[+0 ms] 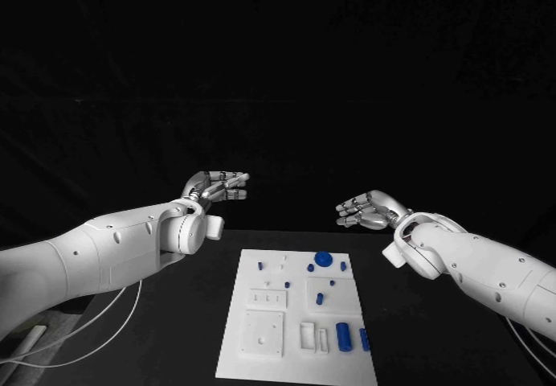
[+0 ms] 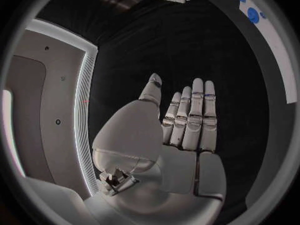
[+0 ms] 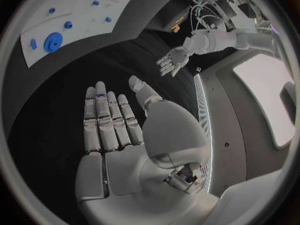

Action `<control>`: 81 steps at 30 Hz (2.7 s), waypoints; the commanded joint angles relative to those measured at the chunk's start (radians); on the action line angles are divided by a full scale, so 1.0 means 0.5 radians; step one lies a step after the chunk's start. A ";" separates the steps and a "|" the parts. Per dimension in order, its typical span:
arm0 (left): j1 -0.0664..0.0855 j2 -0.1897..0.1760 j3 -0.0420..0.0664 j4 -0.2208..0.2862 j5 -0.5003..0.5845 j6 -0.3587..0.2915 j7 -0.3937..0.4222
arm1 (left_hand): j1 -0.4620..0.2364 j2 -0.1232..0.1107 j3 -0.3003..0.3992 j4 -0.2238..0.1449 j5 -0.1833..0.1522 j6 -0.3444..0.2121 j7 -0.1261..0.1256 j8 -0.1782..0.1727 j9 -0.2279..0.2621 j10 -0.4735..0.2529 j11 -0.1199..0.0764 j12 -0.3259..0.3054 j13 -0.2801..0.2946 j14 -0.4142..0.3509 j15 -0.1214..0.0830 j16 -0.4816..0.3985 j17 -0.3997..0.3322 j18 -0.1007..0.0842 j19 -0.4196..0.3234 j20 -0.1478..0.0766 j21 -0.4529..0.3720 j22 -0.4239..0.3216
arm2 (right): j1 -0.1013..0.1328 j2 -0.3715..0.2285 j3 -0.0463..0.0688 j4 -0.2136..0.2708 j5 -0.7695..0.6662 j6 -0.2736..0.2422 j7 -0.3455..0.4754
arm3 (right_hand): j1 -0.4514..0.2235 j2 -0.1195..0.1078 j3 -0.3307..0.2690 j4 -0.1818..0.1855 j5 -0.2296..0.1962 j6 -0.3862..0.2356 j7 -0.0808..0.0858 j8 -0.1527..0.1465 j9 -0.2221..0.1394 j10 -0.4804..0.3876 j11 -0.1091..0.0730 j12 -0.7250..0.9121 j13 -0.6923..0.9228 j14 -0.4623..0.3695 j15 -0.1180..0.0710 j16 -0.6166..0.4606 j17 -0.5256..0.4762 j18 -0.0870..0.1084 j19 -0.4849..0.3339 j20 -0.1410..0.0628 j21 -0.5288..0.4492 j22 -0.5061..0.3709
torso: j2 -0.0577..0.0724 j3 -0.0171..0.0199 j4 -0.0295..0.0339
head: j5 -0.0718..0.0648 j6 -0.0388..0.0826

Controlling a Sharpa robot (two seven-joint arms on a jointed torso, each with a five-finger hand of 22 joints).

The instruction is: Assemble the parts on the task board

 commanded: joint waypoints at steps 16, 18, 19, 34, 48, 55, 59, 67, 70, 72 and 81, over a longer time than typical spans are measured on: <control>0.069 -0.156 0.018 0.461 -0.029 0.100 0.024 | -0.012 0.033 -0.007 -0.043 0.013 -0.013 0.005 0.002 0.003 -0.001 0.002 0.010 0.002 -0.005 0.005 -0.006 -0.003 -0.021 -0.008 -0.010 0.017 -0.016 | -0.002 0.068 0.002 0.072 -1.311 0.163 -0.340 | -0.136 -0.162 0.161 -0.008 0.121 0.169 -0.078 0.007 0.008 0.206 -0.103 0.017 0.010 0.415 -0.187 1.625 0.834 0.125 0.985 -0.263 0.806 0.527 | 0.167 -0.0546 0.122 | -0.073 0.014; 0.077 -0.173 0.020 0.494 -0.033 0.103 0.018 | -0.016 0.033 -0.010 -0.049 0.014 -0.015 0.005 0.002 0.003 -0.003 0.003 0.009 0.002 -0.010 0.007 -0.007 -0.003 -0.020 -0.010 -0.008 0.018 -0.018 | -0.003 0.071 0.002 0.087 -1.377 0.157 -0.375 | -0.131 -0.171 0.184 -0.009 0.118 0.170 -0.072 0.006 0.008 0.188 -0.097 0.015 0.008 0.411 -0.184 1.648 0.823 0.137 0.969 -0.257 0.829 0.568 | 0.180 -0.0603 0.128 | -0.087 0.027; 0.079 -0.177 0.020 0.502 -0.034 0.104 0.016 | -0.016 0.033 -0.010 -0.049 0.014 -0.015 0.005 0.002 0.003 -0.003 0.003 0.009 0.002 -0.010 0.007 -0.007 -0.003 -0.020 -0.010 -0.008 0.018 -0.018 | -0.003 0.072 0.002 0.091 -1.400 0.155 -0.385 | -0.123 -0.170 0.195 -0.011 0.106 0.173 -0.071 0.007 0.008 0.187 -0.096 0.014 0.008 0.411 -0.185 1.652 0.821 0.139 0.966 -0.258 0.832 0.575 | 0.182 -0.0614 0.129 | -0.091 0.027; 0.146 -0.250 0.047 0.716 -0.092 0.125 -0.008 | -0.030 0.026 -0.012 -0.066 0.012 -0.044 0.011 0.001 0.001 -0.034 0.013 0.009 0.002 -0.033 0.016 -0.007 -0.004 -0.013 -0.020 0.001 0.024 -0.021 | -0.036 0.145 0.002 0.089 -1.952 0.107 -0.618 | -0.034 -0.271 0.289 0.037 0.012 0.118 -0.072 0.006 0.004 0.035 -0.059 0.015 0.006 0.390 -0.159 1.727 0.764 0.164 1.000 -0.233 0.801 0.681 | 0.280 -0.0777 0.176 | -0.132 0.058; 0.168 -0.266 0.071 0.748 -0.106 0.114 -0.014 | -0.038 0.012 -0.009 -0.076 0.010 -0.107 0.020 -0.002 -0.001 -0.059 0.020 0.009 0.002 -0.037 0.020 -0.007 -0.004 -0.010 -0.029 0.006 0.028 -0.022 | -0.070 0.199 0.003 0.009 -2.034 0.071 -0.623 | 0.010 -0.291 0.286 0.074 -0.038 0.141 -0.062 0.007 0.005 0.029 -0.059 0.015 0.006 0.387 -0.156 1.750 0.751 0.160 1.028 -0.231 0.742 0.718 | 0.348 -0.0912 0.206 | -0.170 0.070; 0.172 -0.276 0.079 0.771 -0.106 0.110 -0.018 | -0.043 0.006 -0.007 -0.077 0.010 -0.137 0.024 -0.004 -0.003 -0.065 0.022 0.009 0.002 -0.038 0.020 -0.007 -0.004 -0.009 -0.030 0.006 0.030 -0.022 | -0.081 0.212 0.003 -0.023 -2.060 0.052 -0.633 | -0.023 -0.273 0.354 0.034 -0.072 0.143 -0.068 0.006 0.004 0.096 -0.076 0.014 0.005 0.389 -0.166 1.756 0.748 0.154 1.029 -0.239 0.736 0.752 | 0.381 -0.1007 0.214 | -0.172 0.091; 0.173 -0.292 0.099 0.792 -0.106 0.108 -0.021 | -0.045 0.004 -0.006 -0.077 0.010 -0.161 0.027 -0.004 -0.003 -0.068 0.023 0.010 0.002 -0.037 0.021 -0.007 -0.004 -0.009 -0.031 0.007 0.030 -0.022 | -0.083 0.213 0.003 -0.026 -2.074 0.039 -0.648 | -0.051 -0.272 0.432 0.007 -0.107 0.156 -0.068 0.006 0.004 0.125 -0.082 0.014 0.005 0.389 -0.168 1.761 0.748 0.150 1.027 -0.242 0.734 0.778 | 0.403 -0.1082 0.217 | -0.180 0.106; 0.174 -0.303 0.123 0.805 -0.106 0.108 -0.023 | -0.046 0.001 -0.002 -0.079 0.009 -0.165 0.027 -0.004 -0.004 -0.070 0.024 0.010 0.002 -0.036 0.020 -0.007 -0.004 -0.008 -0.030 0.007 0.033 -0.022 | -0.084 0.221 0.003 -0.038 -2.095 0.014 -0.667 | -0.078 -0.276 0.536 0.005 -0.131 0.178 -0.073 0.006 0.004 0.166 -0.089 0.014 0.005 0.390 -0.172 1.768 0.747 0.148 1.025 -0.246 0.727 0.823 | 0.432 -0.1143 0.229 | -0.192 0.119; 0.175 -0.304 0.126 0.807 -0.106 0.110 -0.025 | -0.046 0.001 -0.002 -0.079 0.009 -0.165 0.027 -0.004 -0.004 -0.070 0.024 0.010 0.002 -0.036 0.020 -0.007 -0.004 -0.008 -0.030 0.007 0.033 -0.022 | -0.084 0.221 0.003 -0.044 -2.098 -0.012 -0.675 | -0.102 -0.279 0.608 0.003 -0.130 0.188 -0.074 0.007 0.005 0.225 -0.102 0.012 0.005 0.390 -0.181 1.770 0.748 0.147 1.024 -0.253 0.730 0.843 | 0.441 -0.1169 0.231 | -0.195 0.123; 0.175 -0.304 0.127 0.808 -0.106 0.112 -0.026 | -0.046 0.001 -0.002 -0.079 0.009 -0.165 0.027 -0.004 -0.004 -0.070 0.024 0.010 0.002 -0.036 0.020 -0.007 -0.004 -0.008 -0.030 0.007 0.033 -0.022 | -0.084 0.219 0.003 -0.045 -2.099 -0.023 -0.681 | -0.117 -0.287 0.649 0.008 -0.130 0.192 -0.074 0.007 0.005 0.230 -0.104 0.014 0.006 0.390 -0.183 1.772 0.750 0.145 1.022 -0.257 0.734 0.859 | 0.445 -0.1179 0.232 | -0.193 0.126; 0.176 -0.301 0.129 0.804 -0.106 0.120 -0.033 | -0.051 -0.001 0.002 -0.079 0.008 -0.164 0.028 -0.004 -0.003 -0.073 0.025 0.010 0.002 -0.035 0.021 -0.007 -0.004 -0.008 -0.032 0.007 0.035 -0.022 | -0.084 0.215 0.004 -0.040 -2.102 -0.043 -0.694 | -0.122 -0.292 0.698 0.022 -0.142 0.204 -0.075 0.007 0.005 0.240 -0.106 0.014 0.006 0.389 -0.184 1.773 0.752 0.143 1.017 -0.258 0.731 0.892 | 0.474 -0.1187 0.232 | -0.195 0.147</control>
